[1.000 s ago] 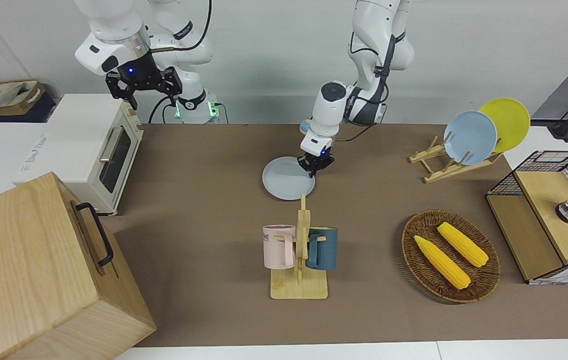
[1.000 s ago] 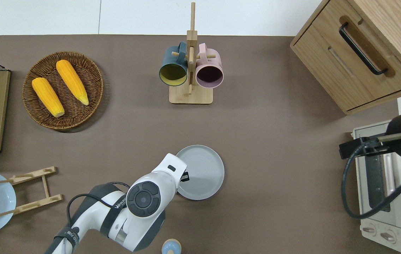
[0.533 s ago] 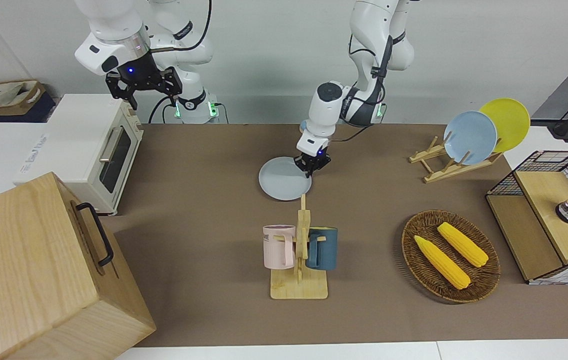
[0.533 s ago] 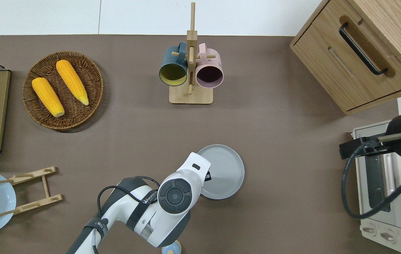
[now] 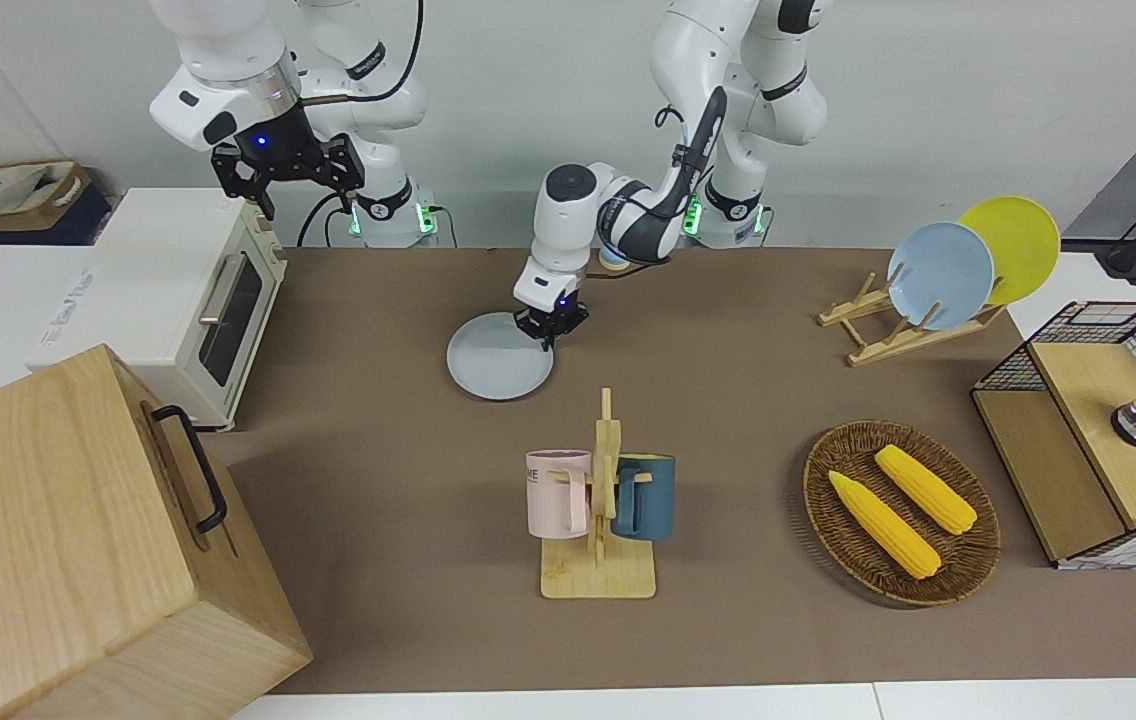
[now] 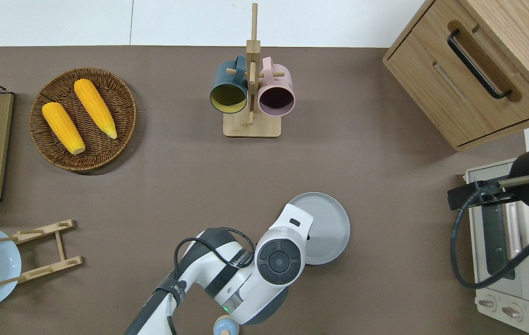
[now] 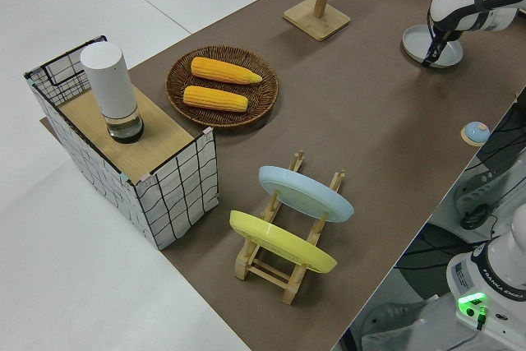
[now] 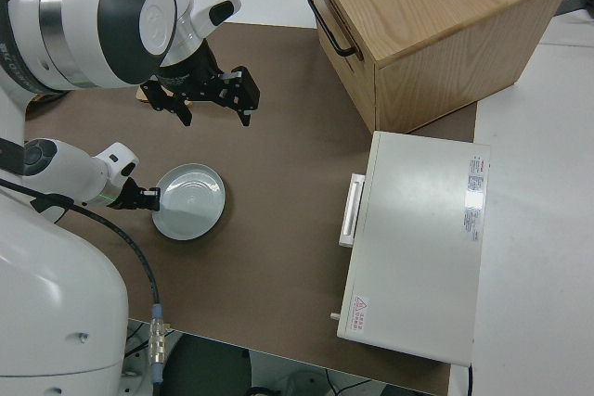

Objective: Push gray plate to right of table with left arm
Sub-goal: 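Keep pushing the gray plate with the left gripper toward the toaster oven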

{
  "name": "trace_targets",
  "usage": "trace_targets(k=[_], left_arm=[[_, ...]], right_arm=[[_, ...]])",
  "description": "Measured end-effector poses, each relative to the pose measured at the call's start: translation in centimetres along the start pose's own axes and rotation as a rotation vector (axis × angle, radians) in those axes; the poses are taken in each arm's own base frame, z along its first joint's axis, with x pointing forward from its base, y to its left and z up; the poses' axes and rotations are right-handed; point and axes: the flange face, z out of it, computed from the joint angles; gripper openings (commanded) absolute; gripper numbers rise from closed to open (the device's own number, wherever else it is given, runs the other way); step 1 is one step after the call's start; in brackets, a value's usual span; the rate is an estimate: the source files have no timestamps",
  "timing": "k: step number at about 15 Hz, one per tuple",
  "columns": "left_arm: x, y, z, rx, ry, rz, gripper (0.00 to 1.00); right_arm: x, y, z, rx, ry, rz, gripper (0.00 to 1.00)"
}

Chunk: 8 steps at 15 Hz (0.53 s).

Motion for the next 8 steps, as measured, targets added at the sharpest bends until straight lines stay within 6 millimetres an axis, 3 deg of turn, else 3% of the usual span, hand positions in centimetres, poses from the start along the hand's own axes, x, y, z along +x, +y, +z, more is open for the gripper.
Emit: trace_targets(k=[3,8], left_arm=[[-0.5,3.1,0.3,0.005,-0.016,-0.013,0.0],[-1.3,5.0,0.5,-0.004,-0.02,-0.022,0.0]], right_arm=[[0.0,0.0,0.0,0.0,0.0,0.0,0.983],[0.0,0.0,0.0,0.0,0.0,0.0,0.983]])
